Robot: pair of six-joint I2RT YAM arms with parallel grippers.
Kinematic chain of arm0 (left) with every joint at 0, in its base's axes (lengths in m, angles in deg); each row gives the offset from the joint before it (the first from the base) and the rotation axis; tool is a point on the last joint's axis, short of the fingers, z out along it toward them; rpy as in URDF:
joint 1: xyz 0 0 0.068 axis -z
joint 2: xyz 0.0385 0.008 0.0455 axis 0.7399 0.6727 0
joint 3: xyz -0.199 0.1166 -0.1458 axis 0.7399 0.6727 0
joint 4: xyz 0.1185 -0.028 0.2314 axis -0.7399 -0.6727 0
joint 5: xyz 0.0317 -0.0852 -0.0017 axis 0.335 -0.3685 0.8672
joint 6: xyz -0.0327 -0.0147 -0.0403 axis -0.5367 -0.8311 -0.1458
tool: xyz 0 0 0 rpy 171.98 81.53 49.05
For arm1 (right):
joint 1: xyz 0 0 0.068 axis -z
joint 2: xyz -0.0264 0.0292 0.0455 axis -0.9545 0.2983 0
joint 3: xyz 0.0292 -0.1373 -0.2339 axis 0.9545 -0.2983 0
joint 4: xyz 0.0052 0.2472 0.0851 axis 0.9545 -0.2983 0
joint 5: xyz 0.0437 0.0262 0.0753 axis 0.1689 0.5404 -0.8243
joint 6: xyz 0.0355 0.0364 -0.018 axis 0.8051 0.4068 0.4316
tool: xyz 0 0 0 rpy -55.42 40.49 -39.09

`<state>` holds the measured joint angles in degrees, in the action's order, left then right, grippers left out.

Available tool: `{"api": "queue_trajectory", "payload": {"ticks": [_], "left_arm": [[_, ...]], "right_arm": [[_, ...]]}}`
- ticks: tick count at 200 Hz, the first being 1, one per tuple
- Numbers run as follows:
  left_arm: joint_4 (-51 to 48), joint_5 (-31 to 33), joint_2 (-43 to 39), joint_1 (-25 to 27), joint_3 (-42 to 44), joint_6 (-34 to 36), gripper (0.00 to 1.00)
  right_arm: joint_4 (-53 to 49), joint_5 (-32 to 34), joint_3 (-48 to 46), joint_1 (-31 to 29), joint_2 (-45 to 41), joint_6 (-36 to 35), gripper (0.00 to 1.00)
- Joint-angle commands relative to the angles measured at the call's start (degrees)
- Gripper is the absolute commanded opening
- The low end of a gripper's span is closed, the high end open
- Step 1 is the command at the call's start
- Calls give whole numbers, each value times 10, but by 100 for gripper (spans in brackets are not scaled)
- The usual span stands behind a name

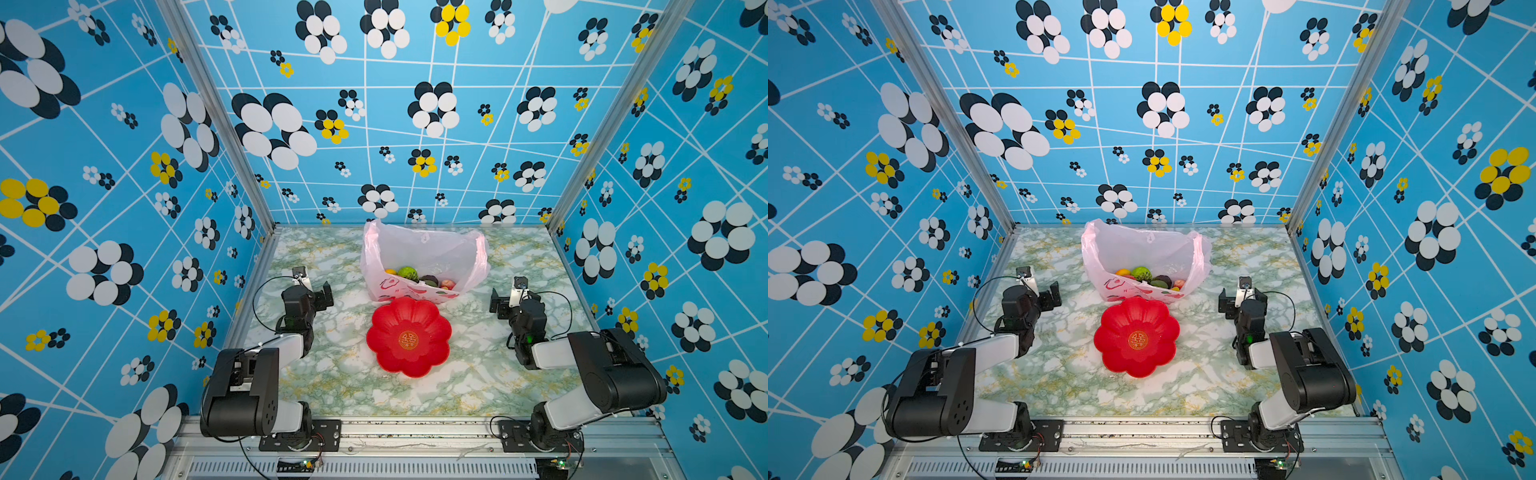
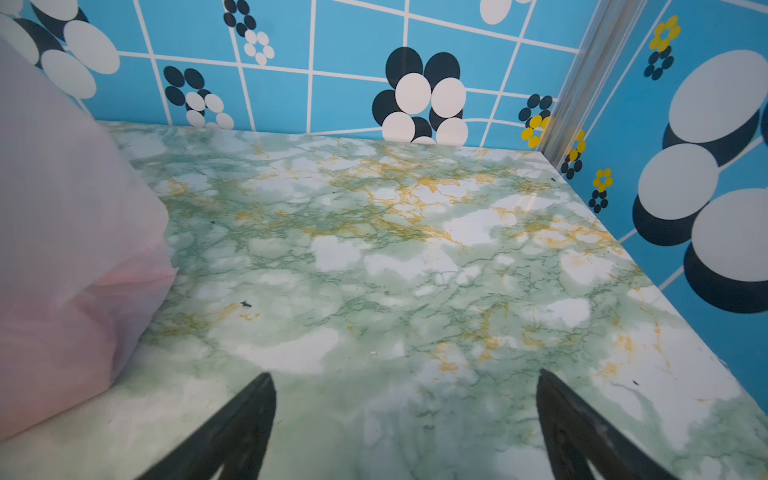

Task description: Place the fruits into the plastic bag

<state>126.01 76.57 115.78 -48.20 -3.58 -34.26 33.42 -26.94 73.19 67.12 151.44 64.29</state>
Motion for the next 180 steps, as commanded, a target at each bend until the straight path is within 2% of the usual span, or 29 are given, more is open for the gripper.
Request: {"api": "queue_trajectory", "payload": {"ticks": [1,55,149,180], "left_arm": [[85,-13,24,12,25,28,99],[146,-20,62,21,39,43,99],[86,-20,62,20,9,43,99],[86,-20,62,20,8,42,99]], "right_arm": [[-4,-5,11,4,5,11,100],[-7,-7,13,5,4,12,99],[-14,-12,15,7,4,13,99],[-37,-53,25,23,2,20,99]]}}
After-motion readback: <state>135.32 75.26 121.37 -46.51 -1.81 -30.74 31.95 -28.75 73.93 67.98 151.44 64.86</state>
